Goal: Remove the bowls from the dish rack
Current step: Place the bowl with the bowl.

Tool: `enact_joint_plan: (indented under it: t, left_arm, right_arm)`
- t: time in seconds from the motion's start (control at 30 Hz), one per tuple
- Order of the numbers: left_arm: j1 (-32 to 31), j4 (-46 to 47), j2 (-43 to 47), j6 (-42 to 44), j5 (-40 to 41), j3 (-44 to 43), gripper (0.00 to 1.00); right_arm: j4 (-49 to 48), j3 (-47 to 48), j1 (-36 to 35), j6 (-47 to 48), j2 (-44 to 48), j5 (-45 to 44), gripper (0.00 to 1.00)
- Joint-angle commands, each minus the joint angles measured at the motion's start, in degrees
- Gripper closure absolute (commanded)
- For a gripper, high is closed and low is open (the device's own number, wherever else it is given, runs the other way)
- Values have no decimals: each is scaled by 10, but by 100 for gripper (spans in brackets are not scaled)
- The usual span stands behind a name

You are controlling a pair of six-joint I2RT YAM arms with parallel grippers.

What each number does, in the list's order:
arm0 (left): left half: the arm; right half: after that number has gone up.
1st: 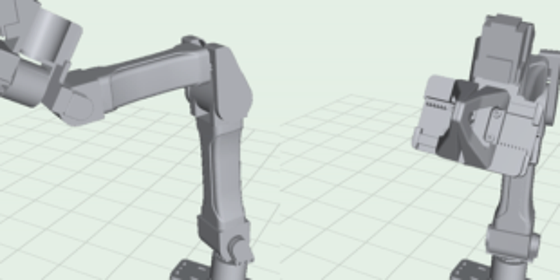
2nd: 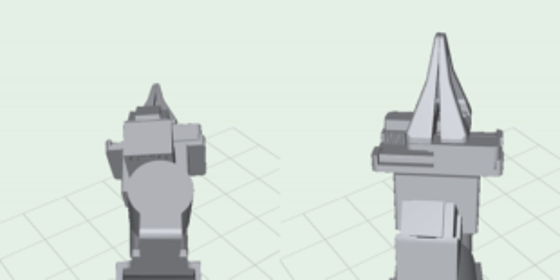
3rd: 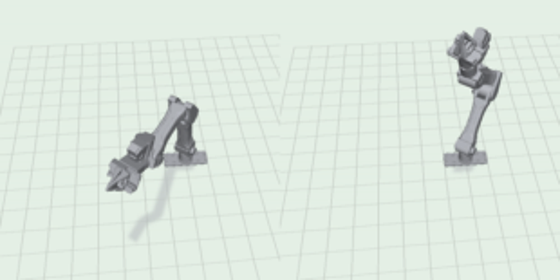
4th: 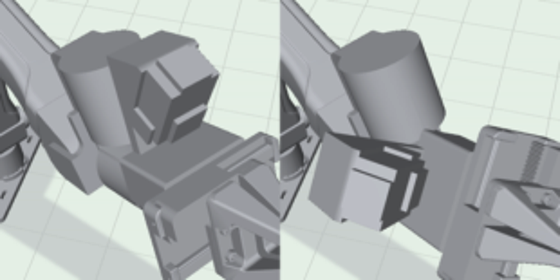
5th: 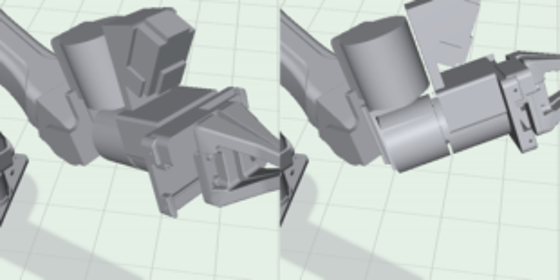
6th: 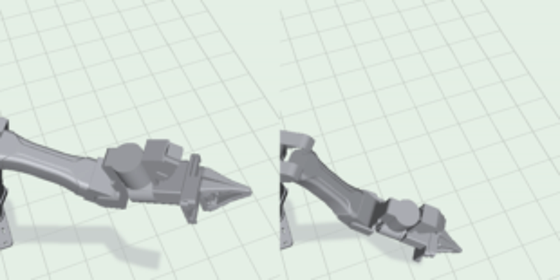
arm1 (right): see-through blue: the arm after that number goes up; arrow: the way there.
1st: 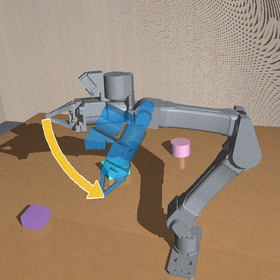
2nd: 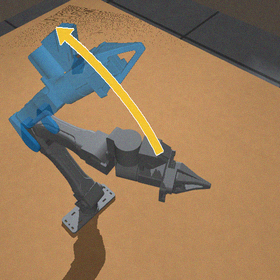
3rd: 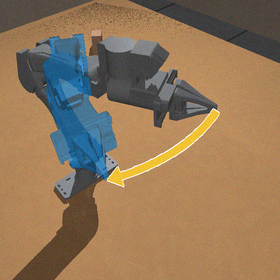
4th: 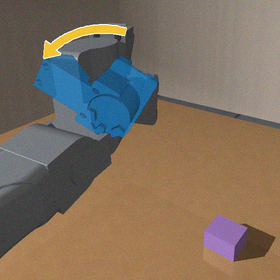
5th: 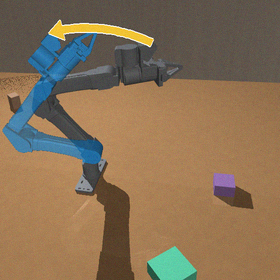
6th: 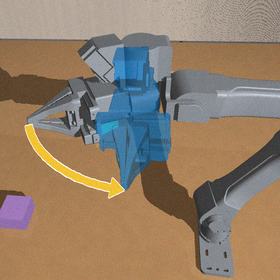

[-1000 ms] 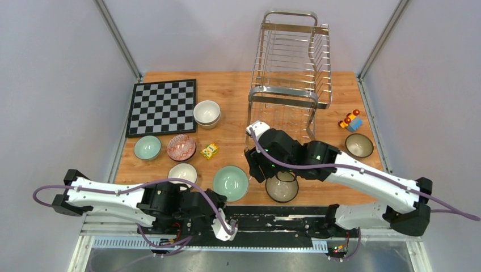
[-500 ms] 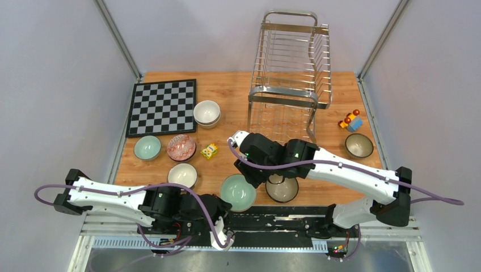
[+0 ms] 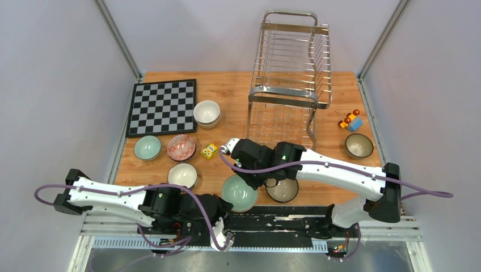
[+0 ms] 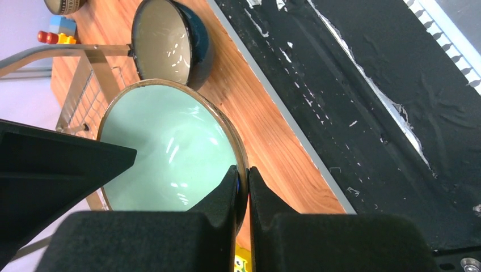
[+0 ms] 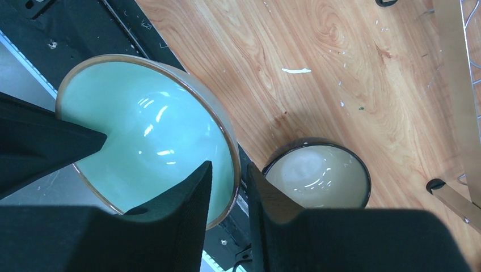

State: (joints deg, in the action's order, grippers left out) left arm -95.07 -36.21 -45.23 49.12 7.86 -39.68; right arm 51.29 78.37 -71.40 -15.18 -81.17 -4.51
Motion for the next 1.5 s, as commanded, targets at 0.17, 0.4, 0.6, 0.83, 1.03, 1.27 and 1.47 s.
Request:
enact_joint_plan:
  t: [0.17, 0.4, 0.6, 0.83, 1.03, 1.27, 1.47]
  left_arm:
    - [-5, 54, 10, -14, 2, -2, 100]
    - [-5, 63, 13, -40, 24, -3, 97]
    - [-5, 109, 52, -109, 83, 18, 3]
    - [-4, 134, 97, -256, 247, 18, 0]
    - [-3, 65, 58, -462, 348, -40, 0]
    - [41, 137, 112, -734, 413, -9, 0]
    - [153, 38, 82, -1053, 386, -22, 4]
  right_arm:
    - [23, 7, -12, -2, -13, -18, 82]
    - [22, 12, -19, -17, -15, -36, 100]
    - [14, 10, -19, -54, -2, -79, 100]
    - [-7, -36, -19, -90, 53, -145, 100]
    - [-47, -97, -11, -125, 97, -183, 100]
    - [-70, -129, -5, -153, 118, -212, 100]
    - [-88, -146, -3, -188, 125, -232, 100]
